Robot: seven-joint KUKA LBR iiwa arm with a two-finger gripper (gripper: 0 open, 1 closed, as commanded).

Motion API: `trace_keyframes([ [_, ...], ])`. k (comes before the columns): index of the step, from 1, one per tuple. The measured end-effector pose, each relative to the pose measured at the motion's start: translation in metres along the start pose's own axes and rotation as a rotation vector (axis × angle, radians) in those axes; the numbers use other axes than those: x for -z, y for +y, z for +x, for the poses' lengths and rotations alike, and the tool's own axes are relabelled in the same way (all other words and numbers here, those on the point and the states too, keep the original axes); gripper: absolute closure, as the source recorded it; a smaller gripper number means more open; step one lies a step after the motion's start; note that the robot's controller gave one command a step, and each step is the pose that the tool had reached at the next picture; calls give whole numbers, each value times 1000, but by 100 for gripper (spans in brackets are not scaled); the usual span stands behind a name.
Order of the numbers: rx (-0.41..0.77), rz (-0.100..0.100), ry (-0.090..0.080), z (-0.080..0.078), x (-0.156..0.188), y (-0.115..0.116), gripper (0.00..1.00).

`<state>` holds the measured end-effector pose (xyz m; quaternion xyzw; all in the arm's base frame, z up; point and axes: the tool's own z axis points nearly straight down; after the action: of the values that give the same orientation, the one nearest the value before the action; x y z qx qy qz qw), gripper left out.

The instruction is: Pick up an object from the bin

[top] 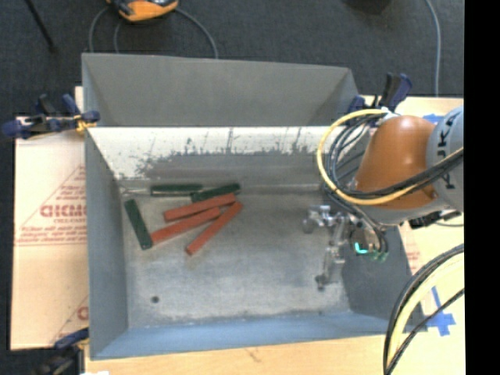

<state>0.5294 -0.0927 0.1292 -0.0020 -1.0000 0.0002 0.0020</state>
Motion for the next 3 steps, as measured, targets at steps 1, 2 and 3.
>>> trace_keyframes([
  [1, 6, 1, -7, -2, 4, 0, 100],
  [2, 6, 1, -7, -2, 4, 0, 100],
  [3, 157, -1, -3, -14, 16, -10, 100],
])
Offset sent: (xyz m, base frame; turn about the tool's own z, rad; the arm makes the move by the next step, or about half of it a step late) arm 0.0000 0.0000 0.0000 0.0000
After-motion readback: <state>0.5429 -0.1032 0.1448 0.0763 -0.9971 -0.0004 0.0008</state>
